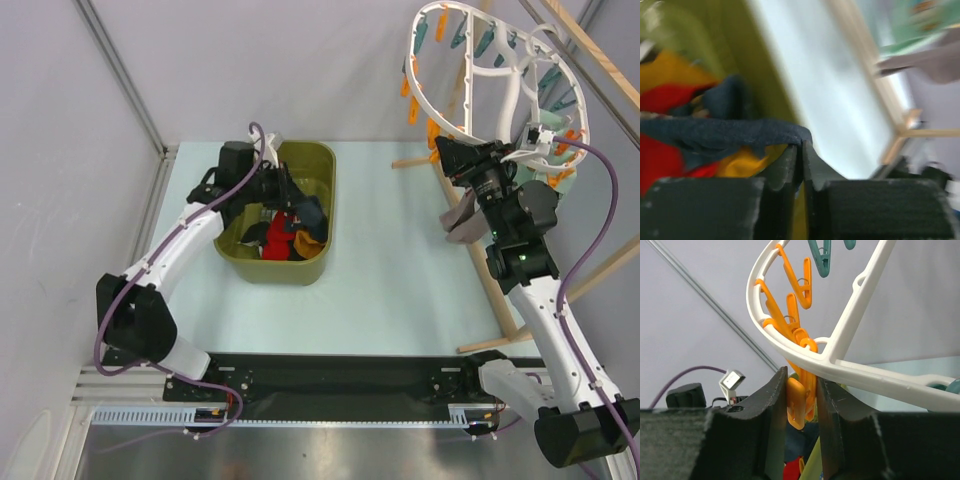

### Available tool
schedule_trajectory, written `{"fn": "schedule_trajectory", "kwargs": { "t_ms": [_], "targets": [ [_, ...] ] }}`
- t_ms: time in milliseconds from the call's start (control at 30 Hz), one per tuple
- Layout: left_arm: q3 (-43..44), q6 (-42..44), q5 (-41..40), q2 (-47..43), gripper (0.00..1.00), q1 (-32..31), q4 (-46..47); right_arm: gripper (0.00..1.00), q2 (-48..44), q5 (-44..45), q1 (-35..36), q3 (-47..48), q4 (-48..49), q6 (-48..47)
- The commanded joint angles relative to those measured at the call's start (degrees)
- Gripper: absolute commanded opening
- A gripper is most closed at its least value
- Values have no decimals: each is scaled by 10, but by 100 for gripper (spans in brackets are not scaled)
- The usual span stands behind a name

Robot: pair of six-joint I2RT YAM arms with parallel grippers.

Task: Remove the socks clipped to the hanger
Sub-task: Place the sock in the bin.

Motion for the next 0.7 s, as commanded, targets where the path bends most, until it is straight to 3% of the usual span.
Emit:
{"fn": "schedule_trajectory", "kwargs": {
  "t_ms": [0,67,100,167,267,433,467,667],
  "targets": [
    [-11,56,-133,-14,24,-1,-46,0,5,-30,0,33,-9,-12],
    [-27,51,-148,-26,48,-2,-26,0,7,-30,0,32,-9,-5],
    [-31,51,-162,-36,64,-4,-15,0,8,-28,0,30,-8,1],
    [-32,58,-166,-64,76,-7,16,0,16,-29,1,31,-5,17],
    [-28,78,-118,-98,79,-29,82,0,25,-40,3,37,-2,32],
    [-47,70,-15,-108,83,-124,245,1,27,-33,4,61,-29,36],
    [-44,62,-13,-89,83,-138,288,2,26,-27,3,65,-36,36],
    [26,69,-35,3,80,-222,325,1,28,-35,5,77,-45,56]
  ]
}}
